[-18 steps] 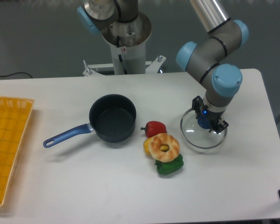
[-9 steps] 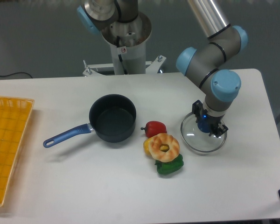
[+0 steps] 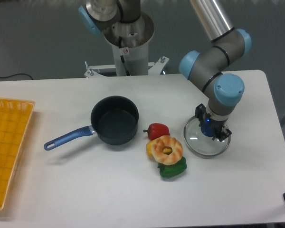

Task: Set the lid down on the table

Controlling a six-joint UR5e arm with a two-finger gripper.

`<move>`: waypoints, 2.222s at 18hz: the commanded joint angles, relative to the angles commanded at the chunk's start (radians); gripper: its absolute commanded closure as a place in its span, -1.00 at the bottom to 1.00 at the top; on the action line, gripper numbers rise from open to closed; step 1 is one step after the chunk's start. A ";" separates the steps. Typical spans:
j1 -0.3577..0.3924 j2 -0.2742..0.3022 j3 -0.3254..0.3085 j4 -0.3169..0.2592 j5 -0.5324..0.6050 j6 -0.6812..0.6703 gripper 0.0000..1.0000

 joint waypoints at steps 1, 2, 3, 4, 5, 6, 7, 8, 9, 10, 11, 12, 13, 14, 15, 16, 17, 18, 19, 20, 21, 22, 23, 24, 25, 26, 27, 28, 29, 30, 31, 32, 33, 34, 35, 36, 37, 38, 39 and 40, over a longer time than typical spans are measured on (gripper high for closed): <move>0.002 0.000 -0.002 0.000 -0.002 0.000 -0.34; 0.000 0.000 -0.003 -0.002 -0.002 0.000 -0.34; 0.000 0.000 -0.006 0.000 0.000 0.000 -0.34; 0.002 0.000 -0.006 -0.002 0.000 0.002 -0.34; 0.002 0.000 -0.006 0.000 0.000 0.002 -0.34; 0.002 0.000 -0.006 0.000 0.000 0.002 -0.34; 0.002 0.000 -0.006 0.000 -0.002 0.000 -0.34; 0.002 0.000 -0.008 0.000 -0.002 -0.002 -0.34; 0.002 0.000 -0.008 0.000 0.000 -0.002 -0.34; 0.002 0.000 -0.008 -0.002 -0.002 -0.003 -0.34; 0.002 0.000 -0.008 0.000 -0.002 -0.005 -0.34; 0.002 0.000 -0.008 0.000 -0.002 -0.006 -0.34; 0.002 0.000 -0.008 0.000 -0.002 -0.006 -0.35; 0.000 0.000 -0.008 0.000 -0.002 -0.006 -0.37; 0.002 0.000 -0.008 0.000 -0.002 -0.006 -0.44; 0.002 0.000 -0.009 0.000 -0.002 -0.006 -0.46; 0.000 0.000 -0.009 0.000 -0.002 -0.006 -0.48; 0.002 0.000 -0.009 0.000 -0.002 -0.006 -0.52; 0.002 0.000 -0.009 0.000 -0.002 -0.006 -0.57; 0.000 0.000 -0.009 0.000 -0.002 -0.006 -0.59; 0.000 0.000 -0.009 0.000 -0.002 -0.008 -0.59; 0.000 0.000 -0.009 0.000 -0.002 -0.006 -0.59; 0.000 0.002 -0.009 0.000 -0.002 -0.005 -0.61; 0.000 0.003 -0.009 0.000 -0.002 -0.003 -0.70; 0.000 0.008 -0.009 0.000 0.000 -0.006 -0.76; 0.000 0.012 -0.009 0.000 -0.002 -0.005 -0.81; -0.002 0.020 -0.011 -0.002 -0.002 -0.005 -0.86; -0.002 0.029 -0.012 -0.003 -0.002 -0.005 -0.94; -0.002 0.037 -0.014 -0.005 -0.002 -0.005 -0.98; -0.002 0.046 -0.014 -0.006 -0.003 -0.006 -0.98; -0.003 0.054 -0.015 -0.009 -0.003 -0.006 -0.99; -0.003 0.060 -0.017 -0.012 -0.002 -0.006 -0.99; -0.003 0.069 -0.024 -0.014 0.000 -0.006 -1.00; -0.005 0.081 -0.032 -0.015 -0.002 -0.006 -1.00; -0.005 0.093 -0.040 -0.017 -0.002 -0.006 -1.00; -0.006 0.110 -0.049 -0.018 -0.002 -0.006 -1.00; -0.009 0.124 -0.058 -0.020 -0.002 -0.006 -1.00; -0.023 0.133 -0.061 -0.032 -0.002 -0.006 -1.00; -0.029 0.146 -0.061 -0.050 0.000 -0.006 -1.00; -0.031 0.159 -0.061 -0.069 0.000 -0.008 -1.00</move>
